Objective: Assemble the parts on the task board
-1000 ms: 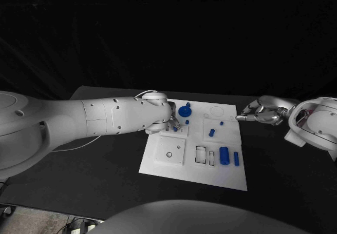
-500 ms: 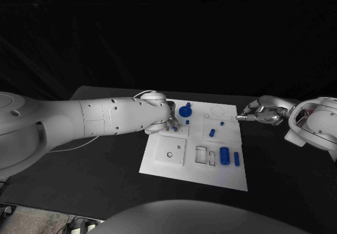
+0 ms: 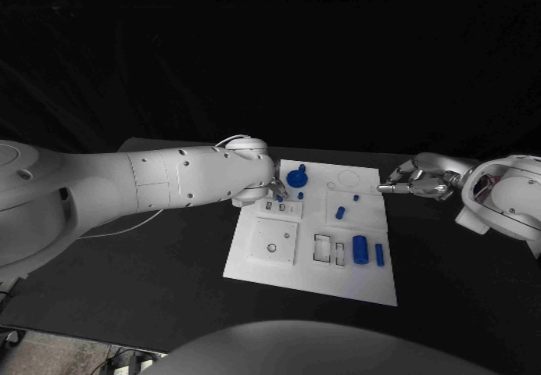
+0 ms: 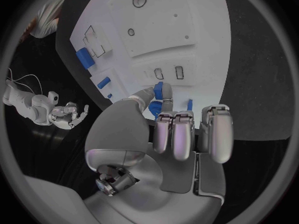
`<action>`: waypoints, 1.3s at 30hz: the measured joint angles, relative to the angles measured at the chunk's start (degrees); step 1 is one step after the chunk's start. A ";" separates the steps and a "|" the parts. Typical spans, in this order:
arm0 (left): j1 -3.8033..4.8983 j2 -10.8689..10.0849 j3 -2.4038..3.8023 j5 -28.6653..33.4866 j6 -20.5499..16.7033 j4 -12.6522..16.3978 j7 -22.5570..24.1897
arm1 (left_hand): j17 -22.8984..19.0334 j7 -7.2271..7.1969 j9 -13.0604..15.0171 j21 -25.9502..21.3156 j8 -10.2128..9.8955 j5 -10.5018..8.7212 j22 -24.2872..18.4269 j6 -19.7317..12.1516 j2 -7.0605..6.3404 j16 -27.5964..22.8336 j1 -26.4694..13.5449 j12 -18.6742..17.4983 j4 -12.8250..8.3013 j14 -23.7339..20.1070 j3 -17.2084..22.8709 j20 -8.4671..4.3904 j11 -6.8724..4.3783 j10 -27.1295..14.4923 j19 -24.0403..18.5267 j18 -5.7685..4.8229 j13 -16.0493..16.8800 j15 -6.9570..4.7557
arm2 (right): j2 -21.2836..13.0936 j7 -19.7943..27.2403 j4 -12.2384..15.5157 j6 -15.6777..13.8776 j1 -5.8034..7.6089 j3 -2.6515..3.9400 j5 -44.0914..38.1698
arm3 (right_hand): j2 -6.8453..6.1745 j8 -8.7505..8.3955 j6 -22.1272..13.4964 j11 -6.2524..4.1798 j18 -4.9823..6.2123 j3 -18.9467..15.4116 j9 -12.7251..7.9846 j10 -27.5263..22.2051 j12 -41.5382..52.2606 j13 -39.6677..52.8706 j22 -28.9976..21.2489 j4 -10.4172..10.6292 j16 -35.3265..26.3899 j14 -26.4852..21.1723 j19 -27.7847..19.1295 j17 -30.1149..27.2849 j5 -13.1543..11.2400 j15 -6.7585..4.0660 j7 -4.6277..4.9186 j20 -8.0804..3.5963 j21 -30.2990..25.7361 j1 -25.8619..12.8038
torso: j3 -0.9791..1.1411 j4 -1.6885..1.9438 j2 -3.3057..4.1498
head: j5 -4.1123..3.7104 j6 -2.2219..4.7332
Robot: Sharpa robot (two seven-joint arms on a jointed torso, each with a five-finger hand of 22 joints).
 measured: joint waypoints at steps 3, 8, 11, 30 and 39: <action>0.06 0.18 0.00 0.49 1.02 -0.10 -0.03 | 0.00 0.00 -0.11 0.00 -0.09 -0.01 0.00 0.00 0.00 0.00 0.00 0.00 0.00 0.00 0.00 0.00 0.00 0.00 0.00 0.00 0.00 0.00 | 0.02 -0.01 -0.05 0.02 0.00 0.00 0.00 | 0.00 0.00 0.00 0.00 0.00 0.00 0.00 0.00 0.00 0.01 0.00 0.00 0.00 0.00 0.00 0.00 0.00 0.00 0.00 0.00 0.00 0.00 | -0.01 0.00 0.01 | 0.04 0.00; 0.11 0.52 0.00 1.06 2.42 -0.32 -0.05 | 0.00 0.00 -0.19 0.00 -0.12 -0.03 0.00 0.00 -0.01 0.00 -0.03 0.00 0.16 0.00 0.16 0.00 0.00 0.00 0.00 -0.01 0.00 0.00 | 0.15 -0.01 -0.09 0.03 0.00 0.00 0.01 | 0.00 0.00 0.00 0.00 0.00 0.00 0.00 0.00 0.00 0.02 -0.01 0.00 0.00 0.00 0.00 0.00 0.00 0.00 0.00 0.00 0.00 0.00 | 0.01 0.01 -0.02 | 0.04 0.00; 0.12 0.70 0.00 1.35 3.01 -0.45 -0.06 | 0.00 0.00 -0.22 0.00 -0.17 -0.04 0.00 0.00 -0.07 0.00 -0.10 0.00 0.16 0.00 0.16 0.00 0.01 0.00 0.00 0.00 -0.01 0.00 | 0.17 -0.01 -0.09 0.03 0.00 0.00 0.01 | 0.00 0.00 0.00 0.00 0.00 0.00 0.00 0.00 0.01 0.04 -0.01 0.00 0.00 0.00 0.00 0.00 0.00 0.00 0.00 0.00 0.00 0.00 | 0.01 0.01 -0.02 | 0.04 0.00; 0.07 1.00 -0.51 1.87 4.08 -0.68 -0.09 | -0.01 0.01 -0.20 0.00 -0.43 -0.23 -0.01 0.01 -0.22 0.00 -0.27 0.00 0.15 0.00 0.17 0.00 0.04 0.01 0.00 0.00 -0.01 0.00 | 0.11 0.01 -0.01 0.04 0.00 0.00 0.02 | 0.00 0.00 0.00 0.00 0.00 0.00 0.01 0.00 -0.10 0.01 -0.02 0.00 0.00 0.00 0.00 0.04 0.00 0.00 0.00 0.00 0.02 0.00 | 0.01 0.03 0.00 | 0.05 0.00; -0.07 1.16 -0.68 1.73 4.24 -0.84 -0.11 | -0.01 0.01 -0.24 0.00 -0.55 -0.25 -0.01 0.01 -0.37 0.00 -0.42 0.00 0.56 0.00 0.71 -0.21 0.13 0.09 0.21 -0.01 -0.02 0.00 | 0.06 0.02 0.04 0.06 0.00 0.00 0.03 | 0.00 0.00 0.00 0.00 0.00 0.00 -0.01 0.00 -0.10 0.05 -0.02 0.00 0.00 0.00 0.00 0.04 0.00 0.00 0.00 0.00 0.02 0.00 | 0.01 0.03 0.00 | 0.19 0.00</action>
